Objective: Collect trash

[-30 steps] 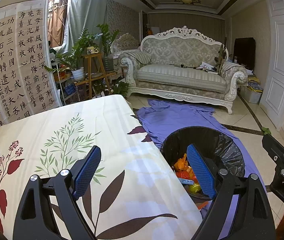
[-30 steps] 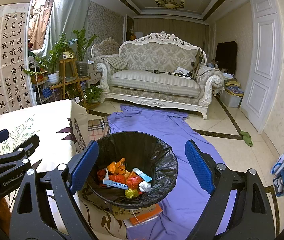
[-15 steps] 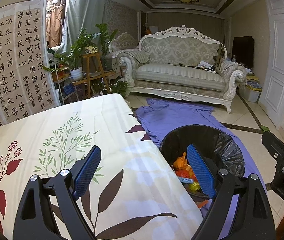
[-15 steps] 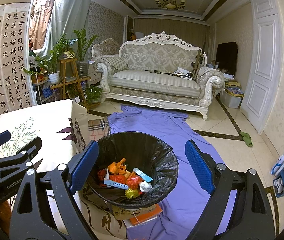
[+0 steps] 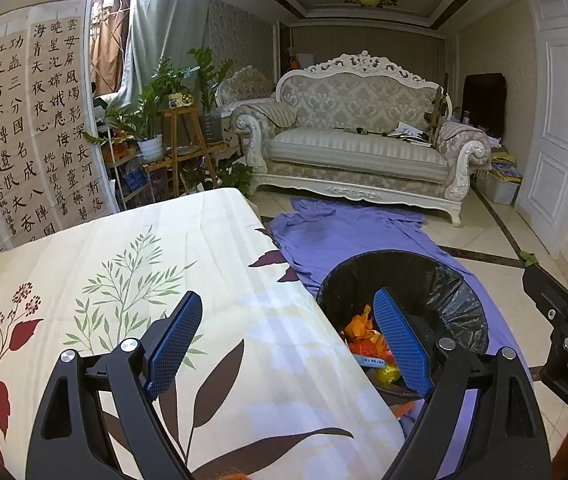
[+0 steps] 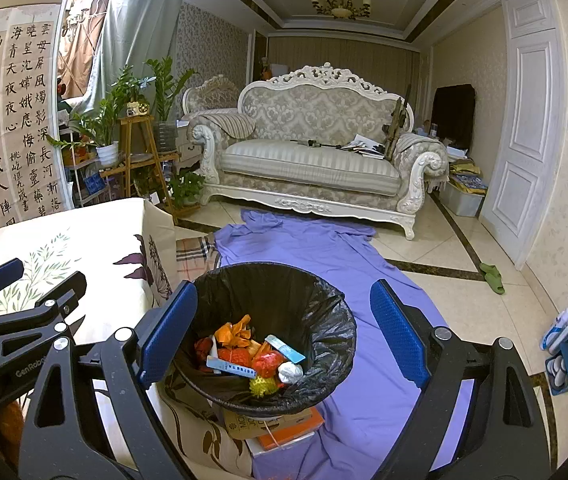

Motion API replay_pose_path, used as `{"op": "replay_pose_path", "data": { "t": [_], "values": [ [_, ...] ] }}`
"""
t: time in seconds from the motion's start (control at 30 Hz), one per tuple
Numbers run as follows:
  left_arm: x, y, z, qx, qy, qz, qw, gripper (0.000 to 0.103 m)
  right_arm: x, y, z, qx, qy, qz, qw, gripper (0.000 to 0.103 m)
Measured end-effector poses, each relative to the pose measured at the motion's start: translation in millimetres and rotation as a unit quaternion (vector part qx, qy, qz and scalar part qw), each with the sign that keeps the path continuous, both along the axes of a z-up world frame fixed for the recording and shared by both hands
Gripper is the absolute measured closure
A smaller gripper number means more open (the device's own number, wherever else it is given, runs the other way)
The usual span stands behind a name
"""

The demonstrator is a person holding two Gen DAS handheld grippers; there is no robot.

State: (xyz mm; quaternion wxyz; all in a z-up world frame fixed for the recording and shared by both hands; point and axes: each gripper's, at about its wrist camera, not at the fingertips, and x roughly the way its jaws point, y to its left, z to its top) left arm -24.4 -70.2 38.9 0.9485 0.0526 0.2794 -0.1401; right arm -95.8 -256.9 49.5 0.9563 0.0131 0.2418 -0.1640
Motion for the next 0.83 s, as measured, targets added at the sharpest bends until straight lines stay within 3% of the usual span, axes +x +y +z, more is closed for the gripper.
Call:
{"op": "replay_pose_path", "data": {
  "t": [0.4, 0.57, 0.83],
  "values": [
    [4, 2, -2, -0.013, 0.013, -0.004, 0.9998, 0.018, 0, 0, 0, 0.0, 0.0, 0.0, 1.0, 0.017],
    [5, 2, -3, 0.002, 0.0, 0.006, 1.0, 0.017, 2, 3, 2, 0.0, 0.004, 0.006, 1.0, 0.017],
    [24, 33, -14, 0.004, 0.04, 0.043, 0.9983, 0.016, 17, 18, 0, 0.01, 0.015, 0.036, 0.999, 0.017]
  ]
}}
